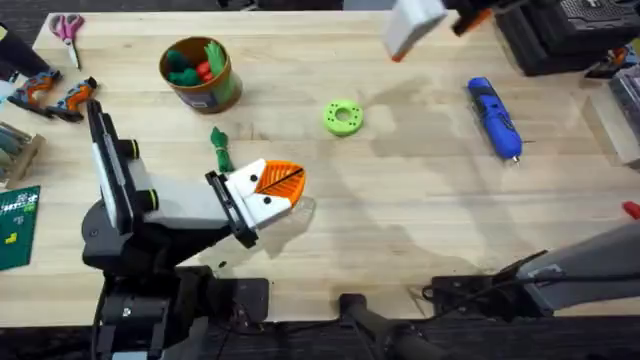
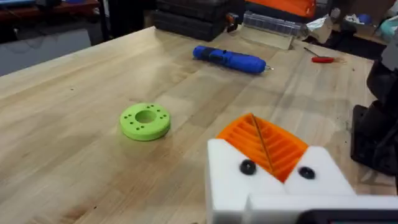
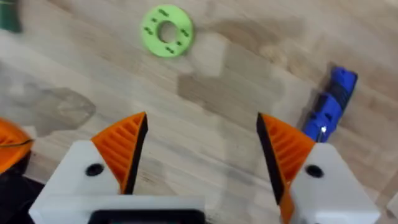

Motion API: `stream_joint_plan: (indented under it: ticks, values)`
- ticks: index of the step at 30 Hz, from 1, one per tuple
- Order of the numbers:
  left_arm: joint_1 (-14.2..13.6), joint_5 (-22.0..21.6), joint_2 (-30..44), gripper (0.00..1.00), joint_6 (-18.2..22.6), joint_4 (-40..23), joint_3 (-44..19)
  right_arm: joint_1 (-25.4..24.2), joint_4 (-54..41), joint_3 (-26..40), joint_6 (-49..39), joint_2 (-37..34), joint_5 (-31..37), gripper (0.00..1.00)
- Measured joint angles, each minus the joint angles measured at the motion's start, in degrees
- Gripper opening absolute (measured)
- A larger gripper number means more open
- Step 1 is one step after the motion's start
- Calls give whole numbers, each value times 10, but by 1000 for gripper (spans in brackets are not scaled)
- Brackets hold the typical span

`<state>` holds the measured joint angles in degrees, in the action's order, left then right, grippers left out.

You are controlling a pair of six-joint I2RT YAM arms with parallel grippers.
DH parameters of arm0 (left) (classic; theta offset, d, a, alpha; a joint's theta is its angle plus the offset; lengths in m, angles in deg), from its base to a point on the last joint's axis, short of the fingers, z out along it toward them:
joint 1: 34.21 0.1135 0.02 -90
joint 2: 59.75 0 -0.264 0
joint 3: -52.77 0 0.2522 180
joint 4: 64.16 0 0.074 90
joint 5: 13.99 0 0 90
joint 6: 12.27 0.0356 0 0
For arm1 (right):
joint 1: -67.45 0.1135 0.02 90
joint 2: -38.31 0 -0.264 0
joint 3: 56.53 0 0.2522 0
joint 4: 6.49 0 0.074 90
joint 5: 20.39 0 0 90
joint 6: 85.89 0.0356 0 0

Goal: Pick up the gripper from the table and insert it into the empty holder that is missing its gripper. Then pick up a screw, insert it into the mounting hole, and use the screwdriver to tighten it. Finally, clean up the table by picking up the vegetable and placing it into the bucket.

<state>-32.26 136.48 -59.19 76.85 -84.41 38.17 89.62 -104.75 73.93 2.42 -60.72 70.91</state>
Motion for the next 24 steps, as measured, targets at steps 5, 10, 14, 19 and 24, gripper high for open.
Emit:
stream_joint_plan:
  ticks: [5, 10, 14, 19, 24]
  values:
    - [0, 0, 0, 9, 0, 0, 0, -72, 34, -86, 0, 1, 0, 994]
    - [0, 0, 0, 9, 0, 0, 0, -119, 110, -216, 0, 29, 0, 994]
    - [0, 0, 0, 9, 0, 0, 0, -166, 159, -298, 3, 71, -8, 994]
    - [0, 0, 0, 9, 0, 0, 0, -258, 189, -359, -12, 94, -44, 993]
    - [0, 0, 0, 9, 0, 0, 0, -318, 231, -384, -83, 86, -38, 992]
